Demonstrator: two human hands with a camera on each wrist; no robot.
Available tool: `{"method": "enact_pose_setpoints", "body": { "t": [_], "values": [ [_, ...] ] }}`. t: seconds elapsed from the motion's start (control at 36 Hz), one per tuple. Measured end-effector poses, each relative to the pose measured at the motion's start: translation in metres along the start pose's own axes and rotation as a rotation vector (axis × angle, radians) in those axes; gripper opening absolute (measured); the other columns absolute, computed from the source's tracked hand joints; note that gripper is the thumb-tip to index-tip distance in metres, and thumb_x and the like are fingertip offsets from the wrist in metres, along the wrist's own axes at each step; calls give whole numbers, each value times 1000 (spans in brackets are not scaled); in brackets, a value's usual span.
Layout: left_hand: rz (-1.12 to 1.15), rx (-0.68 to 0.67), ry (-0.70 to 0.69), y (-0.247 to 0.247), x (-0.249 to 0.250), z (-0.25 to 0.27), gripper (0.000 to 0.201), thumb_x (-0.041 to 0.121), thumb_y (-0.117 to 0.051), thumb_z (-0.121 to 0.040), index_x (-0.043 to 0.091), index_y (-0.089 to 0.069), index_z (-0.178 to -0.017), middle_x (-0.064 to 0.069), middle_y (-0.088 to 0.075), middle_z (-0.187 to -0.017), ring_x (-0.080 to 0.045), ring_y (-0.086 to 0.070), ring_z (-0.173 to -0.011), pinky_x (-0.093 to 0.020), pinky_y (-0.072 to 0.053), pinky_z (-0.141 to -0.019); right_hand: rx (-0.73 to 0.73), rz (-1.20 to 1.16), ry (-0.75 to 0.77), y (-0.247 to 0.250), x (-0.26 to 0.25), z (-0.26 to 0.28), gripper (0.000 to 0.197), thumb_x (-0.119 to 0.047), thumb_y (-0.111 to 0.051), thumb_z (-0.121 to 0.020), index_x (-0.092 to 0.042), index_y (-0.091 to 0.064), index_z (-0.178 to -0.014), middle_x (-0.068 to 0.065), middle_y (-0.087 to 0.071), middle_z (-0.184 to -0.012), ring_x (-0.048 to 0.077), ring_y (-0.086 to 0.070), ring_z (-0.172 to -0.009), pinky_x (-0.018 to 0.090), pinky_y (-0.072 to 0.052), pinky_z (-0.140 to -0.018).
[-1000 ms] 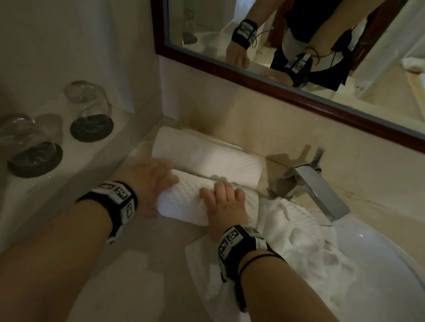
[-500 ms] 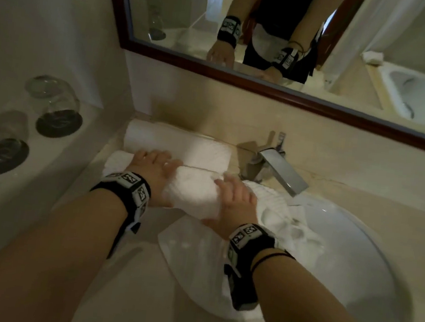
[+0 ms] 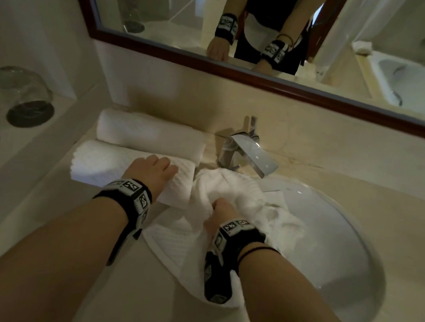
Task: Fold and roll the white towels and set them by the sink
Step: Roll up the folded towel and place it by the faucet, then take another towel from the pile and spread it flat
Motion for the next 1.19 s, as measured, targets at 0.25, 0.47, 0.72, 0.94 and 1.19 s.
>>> {"method": "enact_pose_setpoints", "body": {
  "t": [0.25,0.47,0.72,0.94,1.19],
  "values": [
    [-20,-28,116,2,16,5,56,19,-56,-86,20,-30,-136,-8,-35,-135,-27,-40,-121,-36,-38,-95,144,114,-136,56,60,23,53,-26,-54,-90,-10,-35,-137,12,-44,-137,29,-44,-127,36,-37,-106],
    [97,19,73,39,65,2,55,25,-56,-84,18,-36,-135,-7,-38,-138,-26,-38,-127,-38,-33,-103,144,-49,-88,62,53,37,61,-32,-52,-90,-11,-28,-142,12,-47,-135,29,-48,-122,34,-40,-99],
    [431,126,-19,88,146,10,93,47,-66,-76,33,-8,-147,0,-31,-147,-27,-44,-127,-39,-38,-102,324,-80,66,134,106,109,41,-26,-48,-93,-17,-39,-132,15,-48,-125,32,-54,-105,34,-43,-85],
    [850,282,-187,168,205,30,125,25,-86,-62,21,3,-149,-4,-21,-152,-25,-33,-137,-34,-27,-114,454,118,219,196,137,192,39,-21,-51,-92,-21,-46,-131,11,-42,-124,32,-54,-106,32,-41,-86],
    [750,303,-201,252,275,70,55,41,-62,-86,11,-48,-131,-7,-58,-124,-26,-55,-115,-31,-41,-94,737,-137,239,232,194,267,32,-12,-53,-91,-11,-54,-124,15,-44,-122,29,-52,-105,29,-39,-94]
  ]
}}
Point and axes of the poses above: each hand's wrist, its own z-axis away from the middle knuckle, its own y-axis out of the back of the hand, x = y × z, the point moved 5 cm from there along -z, towards the middle knuckle
